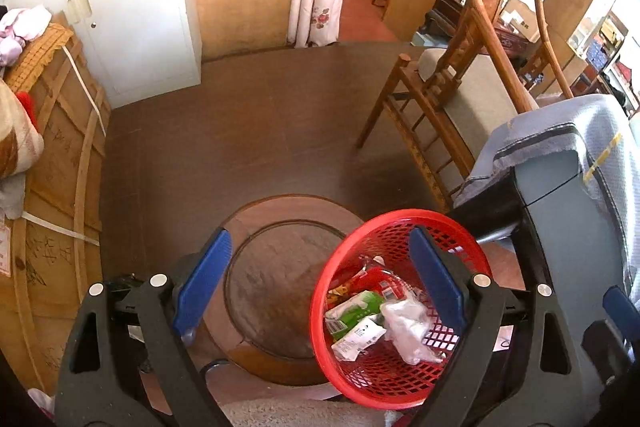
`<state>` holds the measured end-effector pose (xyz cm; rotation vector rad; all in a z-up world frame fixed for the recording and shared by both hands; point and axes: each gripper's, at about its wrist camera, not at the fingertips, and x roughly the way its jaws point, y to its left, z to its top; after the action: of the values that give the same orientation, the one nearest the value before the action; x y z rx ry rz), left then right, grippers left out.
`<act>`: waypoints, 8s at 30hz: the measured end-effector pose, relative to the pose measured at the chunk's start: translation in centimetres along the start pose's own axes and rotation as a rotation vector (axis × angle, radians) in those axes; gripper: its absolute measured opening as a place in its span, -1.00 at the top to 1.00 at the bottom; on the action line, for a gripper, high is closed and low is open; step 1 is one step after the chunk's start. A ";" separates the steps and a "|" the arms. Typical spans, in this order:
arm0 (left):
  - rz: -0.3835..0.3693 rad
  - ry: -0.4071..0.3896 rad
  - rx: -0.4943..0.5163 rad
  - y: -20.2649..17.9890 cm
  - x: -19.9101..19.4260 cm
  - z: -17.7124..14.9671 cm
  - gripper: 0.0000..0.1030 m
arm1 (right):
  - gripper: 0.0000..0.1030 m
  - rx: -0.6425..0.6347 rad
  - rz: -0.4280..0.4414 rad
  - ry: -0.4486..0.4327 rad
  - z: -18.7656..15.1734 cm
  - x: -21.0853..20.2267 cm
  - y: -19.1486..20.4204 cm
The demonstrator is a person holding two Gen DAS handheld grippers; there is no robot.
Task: Collect trash
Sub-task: 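Open both tools over the red wastebasket to drop carton and tissue, then bring both tools back over the table, then grasp the white medicine box with the left tool, then grasp the white paper cup with the right tool while the left tool holds the box, then carry box and cup to the red wastebasket and open both tools over it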
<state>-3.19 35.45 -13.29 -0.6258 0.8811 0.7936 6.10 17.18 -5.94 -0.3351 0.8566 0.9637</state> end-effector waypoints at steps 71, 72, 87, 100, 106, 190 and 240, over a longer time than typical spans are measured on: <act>-0.494 -0.401 0.988 -38.2 -20.8 -19.4 -0.87 | -0.89 0.630 -0.618 -0.590 -21.7 -32.3 -25.6; -0.493 -0.393 0.991 -38.9 -20.5 -19.2 -0.87 | -0.89 0.629 -0.616 -0.579 -21.2 -32.0 -26.4; -0.606 -0.135 1.093 -41.3 -14.0 -16.5 -0.87 | -0.89 0.681 -0.619 -0.376 -17.6 -26.0 -35.3; -0.763 0.043 1.359 -46.1 -14.1 -20.9 -0.86 | -0.89 0.821 -0.563 -0.086 -18.5 -21.5 -39.5; -0.711 0.060 1.430 -46.8 -13.7 -22.0 -0.67 | -0.91 0.820 -0.511 -0.062 -18.7 -21.2 -39.9; -0.621 0.017 1.063 -42.2 -13.2 -17.7 -0.15 | -0.44 0.425 -0.412 -0.423 -11.0 -26.2 -38.8; -0.258 -0.094 0.462 -11.7 -11.3 -5.4 0.10 | -0.38 0.170 -0.074 -0.520 -4.9 -22.1 -15.4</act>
<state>-0.42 20.95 -4.55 -0.2822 0.8398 0.3640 10.18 -7.08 6.14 0.0342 0.4412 0.8477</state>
